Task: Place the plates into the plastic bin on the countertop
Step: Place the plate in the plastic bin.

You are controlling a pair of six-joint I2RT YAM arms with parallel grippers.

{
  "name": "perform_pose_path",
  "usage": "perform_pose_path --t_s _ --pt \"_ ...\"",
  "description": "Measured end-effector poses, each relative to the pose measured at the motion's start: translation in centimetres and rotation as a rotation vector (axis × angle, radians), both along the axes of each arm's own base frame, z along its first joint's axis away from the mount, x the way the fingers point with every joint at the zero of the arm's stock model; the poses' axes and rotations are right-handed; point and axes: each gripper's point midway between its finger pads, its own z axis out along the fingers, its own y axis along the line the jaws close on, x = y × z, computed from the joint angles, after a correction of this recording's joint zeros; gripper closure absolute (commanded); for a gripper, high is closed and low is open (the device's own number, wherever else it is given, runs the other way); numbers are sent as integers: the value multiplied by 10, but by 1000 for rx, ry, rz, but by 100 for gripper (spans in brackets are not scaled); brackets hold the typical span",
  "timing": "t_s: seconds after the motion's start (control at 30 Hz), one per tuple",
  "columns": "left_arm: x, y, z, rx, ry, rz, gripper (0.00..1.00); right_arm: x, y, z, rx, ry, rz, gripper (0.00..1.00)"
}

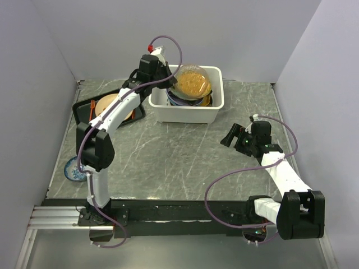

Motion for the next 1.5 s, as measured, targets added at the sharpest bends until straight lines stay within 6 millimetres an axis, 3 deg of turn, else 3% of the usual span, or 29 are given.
perform_pose_path --t_s 0.13,0.43,0.6,0.7,0.73,0.83,1.03,1.17,1.27,1.5 --pt "13 -2 -4 5 -1 4 99 0 0 0 -1 -1 1 0" --pt "35 2 -41 23 50 22 99 0 0 -1 -2 -2 3 0" --pt "46 6 -50 4 66 27 96 -4 0 -5 -3 7 1 0" --pt "48 10 -51 -7 74 27 79 -5 -1 -4 -5 0 -1 0" --pt "50 12 -50 -11 71 30 60 -5 -1 -4 -6 -2 -2 0" --pt "53 15 -47 -23 59 31 35 -6 -2 -4 -8 -3 -4 0" --pt "55 19 -55 -30 67 48 4 -6 -2 -3 -14 -10 -4 0" --pt "38 32 -73 2 108 80 1 -7 -2 -3 -13 -9 -2 0" --pt "24 43 -68 13 102 107 1 -7 -2 -2 -14 -13 -1 0" --pt "-15 74 -3 15 -22 174 1 -5 -1 0 -8 -17 6 0"
